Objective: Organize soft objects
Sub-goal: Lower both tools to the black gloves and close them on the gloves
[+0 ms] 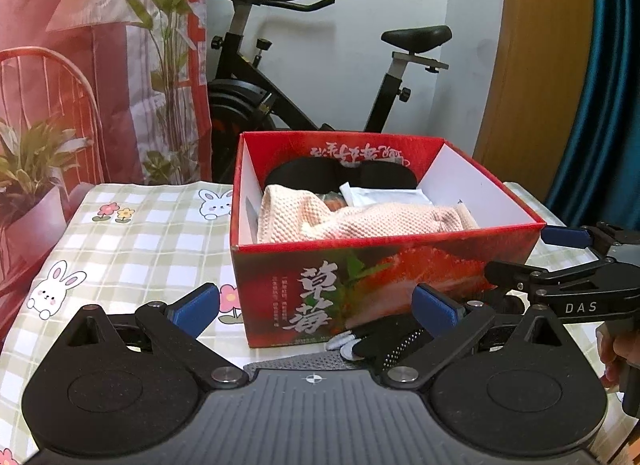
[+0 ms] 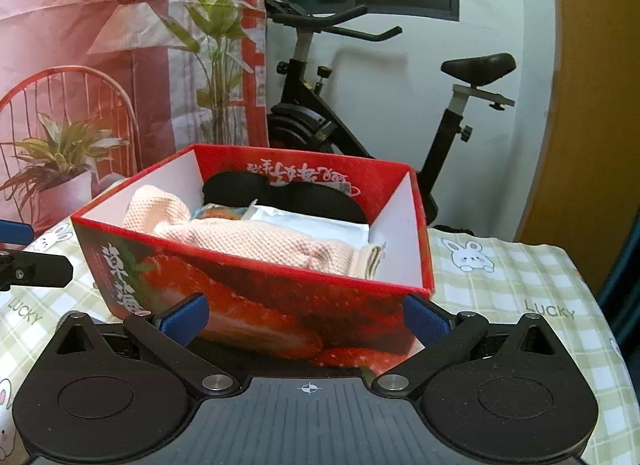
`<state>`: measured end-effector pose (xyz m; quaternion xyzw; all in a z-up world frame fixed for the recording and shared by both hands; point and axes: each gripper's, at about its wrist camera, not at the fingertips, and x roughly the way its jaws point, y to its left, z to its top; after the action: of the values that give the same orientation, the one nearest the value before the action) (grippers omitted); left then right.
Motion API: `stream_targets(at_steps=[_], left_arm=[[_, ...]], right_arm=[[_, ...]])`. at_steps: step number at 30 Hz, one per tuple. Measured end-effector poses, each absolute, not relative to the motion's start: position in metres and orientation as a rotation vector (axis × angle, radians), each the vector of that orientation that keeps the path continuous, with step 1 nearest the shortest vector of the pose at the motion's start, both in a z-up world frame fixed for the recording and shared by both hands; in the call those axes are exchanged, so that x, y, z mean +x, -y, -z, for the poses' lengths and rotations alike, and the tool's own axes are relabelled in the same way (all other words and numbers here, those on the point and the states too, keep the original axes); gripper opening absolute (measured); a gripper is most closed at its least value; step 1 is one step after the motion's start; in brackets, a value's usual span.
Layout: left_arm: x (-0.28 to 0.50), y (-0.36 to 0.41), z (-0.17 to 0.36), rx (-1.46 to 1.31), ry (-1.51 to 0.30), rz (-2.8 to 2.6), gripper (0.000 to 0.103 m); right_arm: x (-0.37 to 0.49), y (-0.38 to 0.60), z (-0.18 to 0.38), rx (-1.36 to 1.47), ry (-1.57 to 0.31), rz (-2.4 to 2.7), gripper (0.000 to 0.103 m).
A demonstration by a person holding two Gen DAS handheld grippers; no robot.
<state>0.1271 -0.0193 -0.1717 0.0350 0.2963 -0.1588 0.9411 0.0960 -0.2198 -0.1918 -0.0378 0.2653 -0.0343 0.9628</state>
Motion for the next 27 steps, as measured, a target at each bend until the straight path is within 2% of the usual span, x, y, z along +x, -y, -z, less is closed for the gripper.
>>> stream_targets(at_steps=[8, 14, 16, 21, 27], left_arm=[[0.13, 0.021, 0.182, 0.07, -0.631, 0.324, 0.103], [0.131, 0.025, 0.194, 0.058, -0.658, 0.335, 0.101], [0.131, 0.027, 0.199, 0.057, -0.67, 0.353, 0.097], [0.135, 0.034, 0.21, 0.034, -0.718, 0.436, 0.073], [0.141, 0.044, 0.223, 0.023, -0.749, 0.475, 0.066]], right_arm=[[0.094, 0.226, 0.208, -0.061, -0.566, 0.066, 0.096], [0.093, 0.232, 0.222, -0.041, -0.594, 0.061, 0.086], [0.093, 0.235, 0.228, -0.03, -0.608, 0.058, 0.08], [0.095, 0.244, 0.236, 0.004, -0.63, 0.043, 0.071], [0.099, 0.251, 0.244, 0.04, -0.643, 0.036, 0.07]])
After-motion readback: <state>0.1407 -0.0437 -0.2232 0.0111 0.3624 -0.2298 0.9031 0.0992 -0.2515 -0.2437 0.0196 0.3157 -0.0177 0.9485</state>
